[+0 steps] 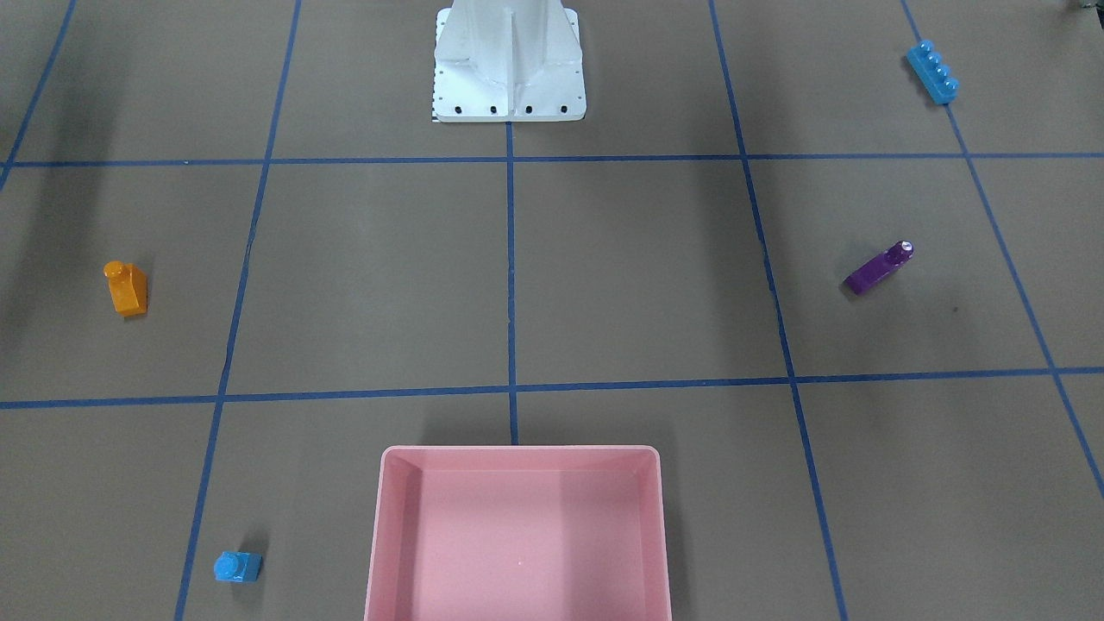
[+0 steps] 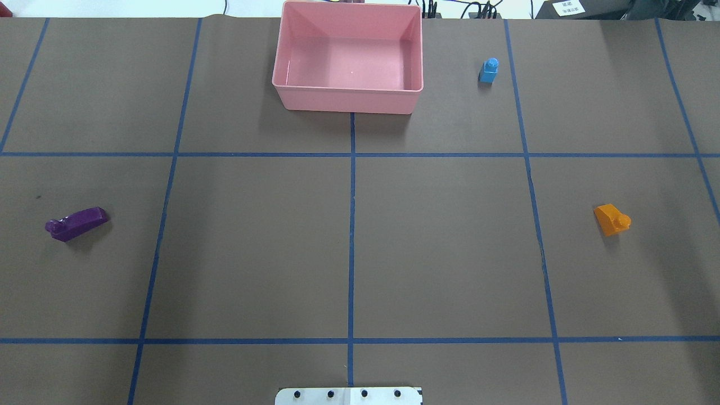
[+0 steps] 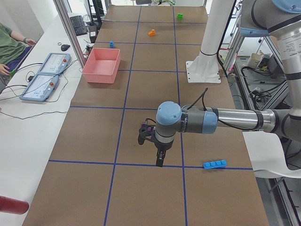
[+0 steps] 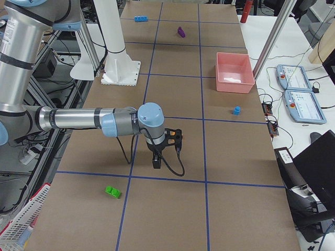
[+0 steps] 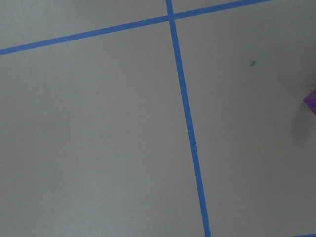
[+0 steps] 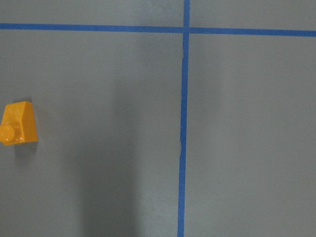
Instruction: Put all blocks into box
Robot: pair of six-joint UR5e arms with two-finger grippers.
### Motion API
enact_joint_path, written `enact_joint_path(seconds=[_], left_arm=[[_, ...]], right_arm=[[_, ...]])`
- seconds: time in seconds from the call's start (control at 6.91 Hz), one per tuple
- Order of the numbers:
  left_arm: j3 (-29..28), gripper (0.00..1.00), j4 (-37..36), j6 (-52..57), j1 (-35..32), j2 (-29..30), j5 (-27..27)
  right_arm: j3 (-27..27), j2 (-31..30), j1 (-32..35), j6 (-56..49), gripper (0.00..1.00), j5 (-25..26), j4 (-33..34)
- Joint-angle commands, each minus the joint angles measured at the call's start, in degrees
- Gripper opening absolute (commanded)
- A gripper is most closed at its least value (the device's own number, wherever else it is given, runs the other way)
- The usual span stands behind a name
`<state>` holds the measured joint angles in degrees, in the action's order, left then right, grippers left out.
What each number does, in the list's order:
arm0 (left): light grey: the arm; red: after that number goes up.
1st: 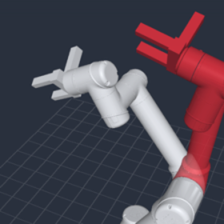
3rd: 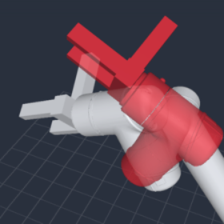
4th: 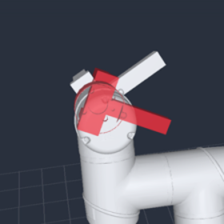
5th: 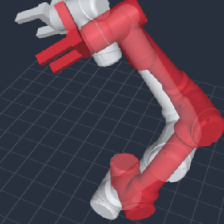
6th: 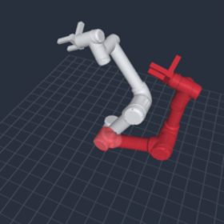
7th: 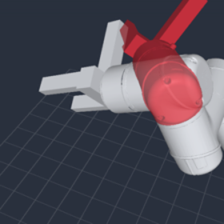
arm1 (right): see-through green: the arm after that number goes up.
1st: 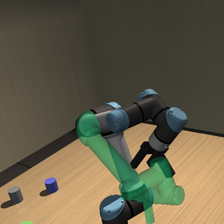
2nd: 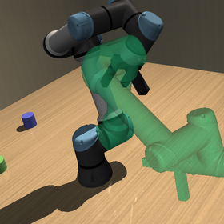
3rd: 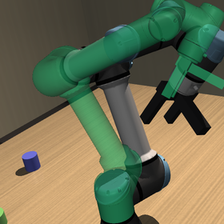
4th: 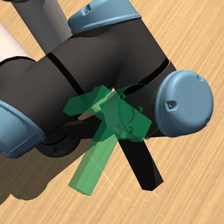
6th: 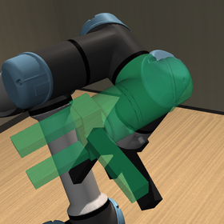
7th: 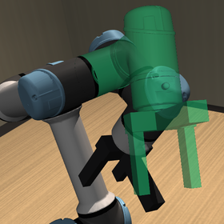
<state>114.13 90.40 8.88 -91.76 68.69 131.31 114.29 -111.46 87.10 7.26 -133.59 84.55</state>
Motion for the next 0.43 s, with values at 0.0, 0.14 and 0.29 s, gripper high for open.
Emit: enact_joint_path(seconds=[0.0,0.14,0.29], left_arm=[[0.2,1.00,0.2,0.3,0.0,0.1,0.0],[0.2,1.00,0.9,0.1,0.0,0.1,0.1],[0.6,1.00,0.9,0.0,0.0,0.2,0.2]], right_arm=[[0.1,0.1,0.0,0.0,1.00,-0.1,0.0],[0.1,0.5,0.0,0.0,1.00,-0.1,0.1],[0.2,1.7,-0.2,-0.1,1.00,0.0,0.0]])
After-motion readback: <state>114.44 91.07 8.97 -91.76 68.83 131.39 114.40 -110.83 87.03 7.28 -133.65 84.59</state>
